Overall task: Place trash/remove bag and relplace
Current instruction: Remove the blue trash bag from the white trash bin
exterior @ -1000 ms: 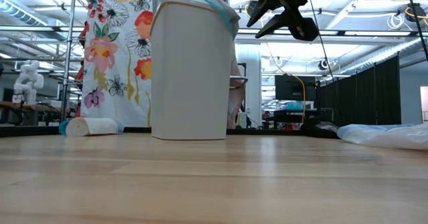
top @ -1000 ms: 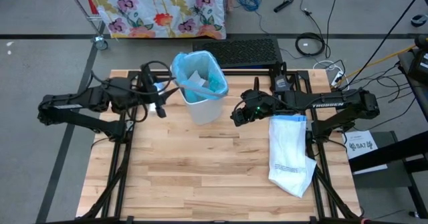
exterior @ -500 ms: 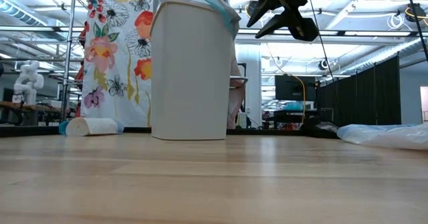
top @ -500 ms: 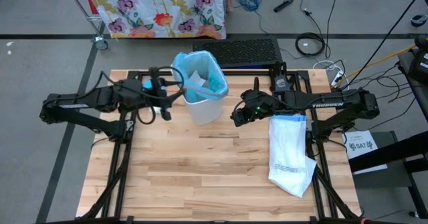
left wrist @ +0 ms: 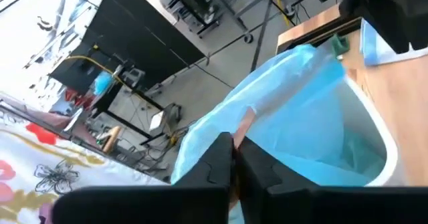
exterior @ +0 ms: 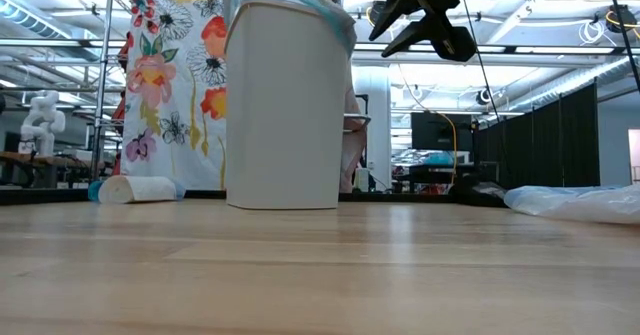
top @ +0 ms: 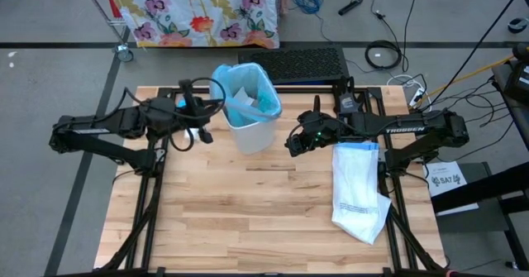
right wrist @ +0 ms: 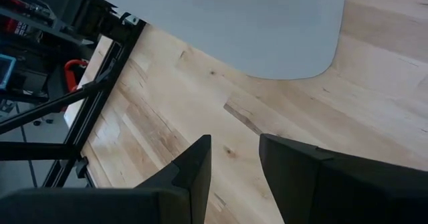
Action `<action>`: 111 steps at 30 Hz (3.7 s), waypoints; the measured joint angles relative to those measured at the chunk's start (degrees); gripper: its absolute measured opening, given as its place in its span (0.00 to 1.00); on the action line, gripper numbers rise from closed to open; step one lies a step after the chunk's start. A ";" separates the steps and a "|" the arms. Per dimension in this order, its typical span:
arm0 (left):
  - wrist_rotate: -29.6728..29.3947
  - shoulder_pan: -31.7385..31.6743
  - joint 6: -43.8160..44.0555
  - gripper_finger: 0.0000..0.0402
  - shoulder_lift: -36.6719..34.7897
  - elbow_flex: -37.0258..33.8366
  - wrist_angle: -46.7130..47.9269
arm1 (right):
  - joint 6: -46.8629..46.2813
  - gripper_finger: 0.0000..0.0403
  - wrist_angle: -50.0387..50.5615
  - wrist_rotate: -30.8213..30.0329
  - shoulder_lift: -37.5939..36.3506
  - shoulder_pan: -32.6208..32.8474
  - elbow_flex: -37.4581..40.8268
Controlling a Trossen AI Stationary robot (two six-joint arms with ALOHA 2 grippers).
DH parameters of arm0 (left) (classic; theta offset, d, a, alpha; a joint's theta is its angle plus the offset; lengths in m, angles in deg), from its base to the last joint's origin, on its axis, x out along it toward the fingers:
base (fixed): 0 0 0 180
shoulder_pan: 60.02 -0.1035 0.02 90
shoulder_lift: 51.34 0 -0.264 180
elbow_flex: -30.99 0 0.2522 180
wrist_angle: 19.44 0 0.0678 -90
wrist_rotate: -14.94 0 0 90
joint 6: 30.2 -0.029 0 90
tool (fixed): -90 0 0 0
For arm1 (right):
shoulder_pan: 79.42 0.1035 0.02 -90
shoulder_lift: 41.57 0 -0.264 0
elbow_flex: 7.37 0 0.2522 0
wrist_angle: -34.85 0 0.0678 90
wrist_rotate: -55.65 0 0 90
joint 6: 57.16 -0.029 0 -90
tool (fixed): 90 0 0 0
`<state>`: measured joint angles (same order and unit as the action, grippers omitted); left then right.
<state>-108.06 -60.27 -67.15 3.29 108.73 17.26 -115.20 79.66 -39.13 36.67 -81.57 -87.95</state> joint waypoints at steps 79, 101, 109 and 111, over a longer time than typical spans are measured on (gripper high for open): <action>2.41 -11.08 27.63 0.00 5.42 19.03 41.91 | -6.90 0.29 -59.94 -26.91 24.23 13.61 0.00; 2.96 -11.04 29.18 0.00 1.91 19.01 44.09 | -4.25 0.29 -57.88 -35.87 23.16 9.99 0.00; 2.94 -11.05 29.15 0.00 1.91 19.01 44.09 | -0.94 0.05 -57.34 -35.76 23.15 8.92 0.00; 2.91 -11.06 29.14 0.00 1.90 19.01 44.09 | 0.08 0.02 -58.11 -35.76 23.15 8.92 0.00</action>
<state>-105.14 -71.33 -38.00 5.19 127.73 61.34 -115.12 21.55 -74.89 59.82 -72.65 -87.95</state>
